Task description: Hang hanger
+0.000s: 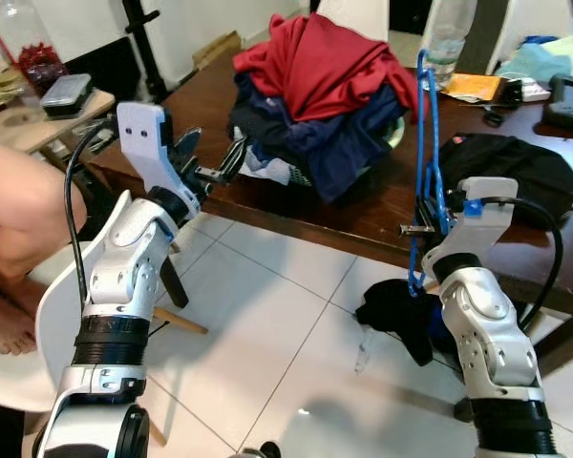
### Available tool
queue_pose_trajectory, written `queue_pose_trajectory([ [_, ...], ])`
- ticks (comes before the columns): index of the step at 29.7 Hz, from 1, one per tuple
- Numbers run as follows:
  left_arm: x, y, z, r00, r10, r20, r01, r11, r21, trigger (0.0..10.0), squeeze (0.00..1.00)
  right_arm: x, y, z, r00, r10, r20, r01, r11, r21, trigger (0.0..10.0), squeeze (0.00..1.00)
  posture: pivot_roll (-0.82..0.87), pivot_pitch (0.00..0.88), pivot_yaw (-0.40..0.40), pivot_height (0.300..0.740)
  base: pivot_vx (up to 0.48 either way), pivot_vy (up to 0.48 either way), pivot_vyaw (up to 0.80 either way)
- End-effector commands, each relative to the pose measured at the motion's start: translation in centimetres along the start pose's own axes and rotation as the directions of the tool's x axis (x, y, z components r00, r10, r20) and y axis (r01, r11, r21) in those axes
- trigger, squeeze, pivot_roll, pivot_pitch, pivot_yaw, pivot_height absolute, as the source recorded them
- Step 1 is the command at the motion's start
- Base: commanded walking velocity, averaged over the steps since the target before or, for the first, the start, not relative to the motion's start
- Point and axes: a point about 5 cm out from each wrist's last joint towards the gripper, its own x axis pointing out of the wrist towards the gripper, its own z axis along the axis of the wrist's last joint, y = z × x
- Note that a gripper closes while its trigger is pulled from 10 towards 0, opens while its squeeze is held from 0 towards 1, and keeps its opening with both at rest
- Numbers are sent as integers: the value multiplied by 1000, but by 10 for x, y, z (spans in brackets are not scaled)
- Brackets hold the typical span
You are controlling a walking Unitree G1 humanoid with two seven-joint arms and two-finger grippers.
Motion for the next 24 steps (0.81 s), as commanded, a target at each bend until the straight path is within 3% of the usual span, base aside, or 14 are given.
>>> queue_pose_trajectory([
  [1, 0, -1, -1, 1000, -7, 5, 7, 1000, -8, 10000, 0, -1, -2, 1, 1000, -14, 17, 14, 1000, 10, 10000, 0, 62, 155, 84, 740, 0, 0, -800],
  [4, -8, 3, -9, 1000, 11, -11, -11, 1000, -8, 10000, 0, -6, -6, -1, 999, -31, 25, 31, 999, 18, 10000, 0, 69, 155, 77, 740, 0, 0, -800],
  [9, -19, 9, -18, 998, 63, -29, -63, 998, -4, 10000, 0, -7, -6, -6, 998, -35, 53, 32, 998, 58, 10000, 0, 83, 82, 65, 740, 0, 0, 0],
  [10, -28, 9, -32, 993, 91, -69, -92, 996, 2, 10000, 0, -9, -6, -16, 998, -43, 35, 41, 997, 67, 10000, 0, 81, 43, 59, 740, 0, 0, 0],
  [12, -28, 9, -32, 993, 91, -69, -92, 996, 2, 10000, 0, -9, -6, -16, 998, -43, 35, 41, 997, 67, 10000, 0, 81, 43, 59, 740, 0, 0, 0],
  [13, -40, 8, -50, 984, 130, -124, -130, 991, 4, 10000, 0, -13, -5, -31, 999, -44, 1, 44, 997, 67, 10000, 0, 81, 16, 56, 740, 0, 0, 0],
  [14, -40, 8, -50, 984, 130, -124, -130, 991, 4, 10000, 0, -13, -5, -31, 999, -44, 1, 44, 997, 67, 10000, 0, 81, 16, 56, 740, 0, 0, 0],
  [15, -60, 3, -73, 969, 159, -187, -163, 987, -4, 10000, 0, -21, -2, -46, 999, -33, -38, 36, 996, 80, 10000, 0, 87, 0, 40, 740, 0, 0, 0],
  [16, -60, 3, -73, 969, 159, -187, -163, 987, -4, 10000, 0, -21, -2, -46, 999, -33, -38, 36, 996, 80, 10000, 0, 87, 0, 40, 740, 0, 0, 0],
  [17, -77, -2, -88, 957, 176, -232, -183, 983, -11, 10000, 0, -29, 3, -58, 998, -16, -68, 22, 995, 95, 10000, 0, 87, 0, 40, 740, 0, 0, 0],
  [19, -77, -2, -88, 957, 176, -232, -183, 983, -11, 10000, 0, -29, 3, -58, 998, -16, -68, 22, 995, 95, 10000, 0, 87, 0, 40, 740, 0, 0, 0],
  [20, -94, -8, -101, 945, 184, -269, -195, 981, -13, 10000, 0, -40, 9, -70, 995, 7, -100, 3, 994, 106, 10000, 0, 99, 0, 26, 740, 0, 0, 0],
  [24, -108, -9, -109, 932, 211, -294, -227, 974, -21, 10000, 0, -51, 14, -80, 992, 27, -125, -11, 991, 131, 10000, 0, 94, 0, 22, 740, 0, 0, 0],
])
